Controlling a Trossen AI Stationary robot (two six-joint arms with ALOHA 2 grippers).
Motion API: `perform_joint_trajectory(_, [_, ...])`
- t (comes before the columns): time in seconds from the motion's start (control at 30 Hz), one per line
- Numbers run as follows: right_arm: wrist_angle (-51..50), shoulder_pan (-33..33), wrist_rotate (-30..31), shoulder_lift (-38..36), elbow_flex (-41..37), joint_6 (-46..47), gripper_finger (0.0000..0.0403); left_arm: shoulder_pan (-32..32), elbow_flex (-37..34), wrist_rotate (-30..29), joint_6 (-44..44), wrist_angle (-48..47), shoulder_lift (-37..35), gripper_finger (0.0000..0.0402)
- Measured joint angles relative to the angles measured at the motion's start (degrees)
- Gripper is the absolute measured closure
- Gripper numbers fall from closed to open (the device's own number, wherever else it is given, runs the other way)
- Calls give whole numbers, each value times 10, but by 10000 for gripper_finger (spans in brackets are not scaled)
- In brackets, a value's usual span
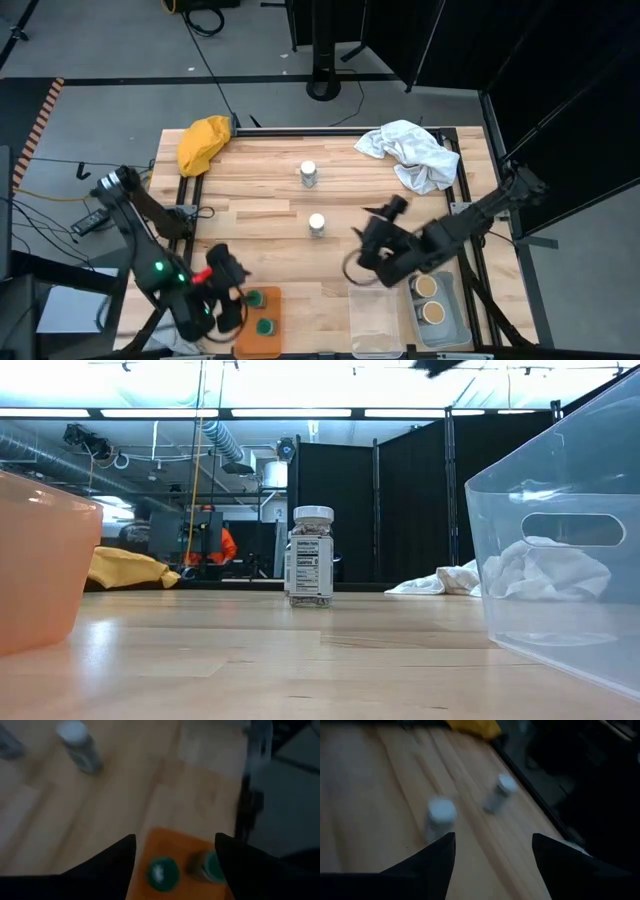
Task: Sort spices by type
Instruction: Put the bottom white spice bottle into the transparent bin
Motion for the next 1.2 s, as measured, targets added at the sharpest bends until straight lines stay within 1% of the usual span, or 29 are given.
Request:
perform_joint_trajectory(0.07, [112, -32, -24, 0, 0, -91, 130, 9, 0, -21, 1, -12, -24, 127])
perform_joint_trajectory(0.13, [212, -65, -63, 0, 0, -170, 128, 19, 0, -40, 1, -29, -44, 127])
perform_joint_trajectory(0.2, [289, -94, -110, 0, 0, -221, 127, 29, 0, -47, 1, -38, -60, 127])
perform_joint_trajectory(0.27, [328, -117, -141, 0, 0, -247, 126, 36, 0, -50, 1, -47, -71, 127])
perform_joint_trajectory(0.4, [335, -142, -156, 0, 0, -303, 124, 40, 0, -50, 2, -69, -79, 127])
perform_joint_trajectory(0.53, [343, -152, -167, 0, 0, -332, 110, 40, 0, -50, 2, -94, -74, 127])
perform_joint_trajectory(0.67, [346, -158, -185, 11, 1, -327, 82, 40, 0, -50, 2, -105, -69, 127])
perform_joint_trajectory(0.77, [352, -162, -199, 44, 1, -303, 58, 41, 0, -60, 2, -108, -70, 127])
perform_joint_trajectory(0.87, [366, -168, -199, 84, 1, -293, 43, 41, 0, -78, 2, -108, -70, 127])
perform_joint_trajectory(1.0, [376, -179, -203, 127, 0, -291, 39, 41, 0, -80, 2, -110, -70, 127])
perform_joint_trajectory(1.2, [372, -202, -231, 161, 0, -266, 44, 41, 0, -80, 2, -110, -70, 127])
